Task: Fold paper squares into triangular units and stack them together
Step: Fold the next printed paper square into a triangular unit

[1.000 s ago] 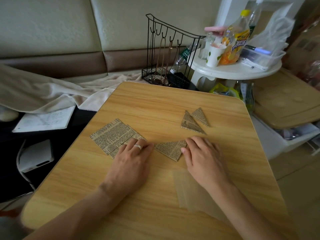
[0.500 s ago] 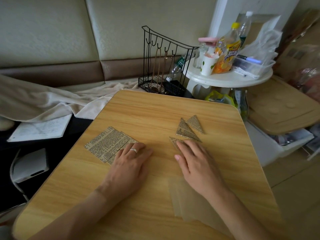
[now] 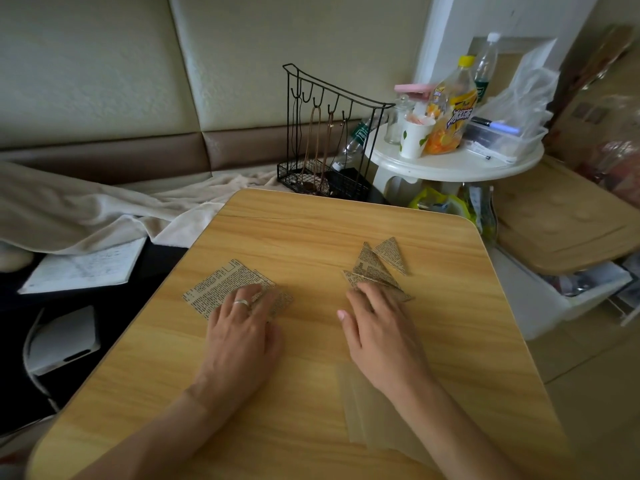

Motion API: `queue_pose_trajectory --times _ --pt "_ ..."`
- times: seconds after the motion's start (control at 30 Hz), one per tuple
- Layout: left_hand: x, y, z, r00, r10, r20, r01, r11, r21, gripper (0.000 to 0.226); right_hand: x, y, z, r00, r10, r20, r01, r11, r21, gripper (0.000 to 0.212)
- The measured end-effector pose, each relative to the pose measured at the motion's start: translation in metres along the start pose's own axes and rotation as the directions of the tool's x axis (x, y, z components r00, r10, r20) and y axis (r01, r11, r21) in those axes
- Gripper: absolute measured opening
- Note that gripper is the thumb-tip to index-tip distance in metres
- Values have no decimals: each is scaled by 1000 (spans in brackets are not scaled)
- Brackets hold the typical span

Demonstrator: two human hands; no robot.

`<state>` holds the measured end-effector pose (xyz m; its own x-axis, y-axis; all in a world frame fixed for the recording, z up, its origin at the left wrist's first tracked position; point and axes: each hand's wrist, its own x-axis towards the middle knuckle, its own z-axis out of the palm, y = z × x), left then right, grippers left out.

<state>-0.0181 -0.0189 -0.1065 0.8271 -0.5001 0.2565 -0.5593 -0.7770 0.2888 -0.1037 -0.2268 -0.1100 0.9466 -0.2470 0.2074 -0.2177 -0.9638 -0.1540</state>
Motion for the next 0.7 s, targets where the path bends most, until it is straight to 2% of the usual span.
queue_pose_trajectory --times 0.1,0.23,0.33,0.43,0.53,0.63,0.7 --pt "-1 -8 -2 999 -34 38 33 999 26 56 -2 -13 4 999 -52 9 52 999 15 48" --pt "-1 -15 -10 997 59 42 -60 998 15 45 0 -27 5 995 -80 -64 85 993 83 34" --pt "0 -21 -11 987 159 33 -156 985 -71 36 2 -43 5 978 -201 -62 210 957 199 37" --pt "-1 -23 -10 968 252 3 -248 955 -166 36 0 -51 10 953 -303 -13 297 926 235 46" --pt "-3 -25 -7 989 148 -25 -150 981 -120 49 -3 -52 13 950 -312 16 300 926 230 49" --pt "-1 -27 -7 997 -6 78 13 996 -83 65 -2 -50 16 949 -314 -6 307 924 230 46" --pt "0 -24 -8 997 23 75 -19 998 -55 59 -3 -52 17 952 -306 -31 304 924 230 41"
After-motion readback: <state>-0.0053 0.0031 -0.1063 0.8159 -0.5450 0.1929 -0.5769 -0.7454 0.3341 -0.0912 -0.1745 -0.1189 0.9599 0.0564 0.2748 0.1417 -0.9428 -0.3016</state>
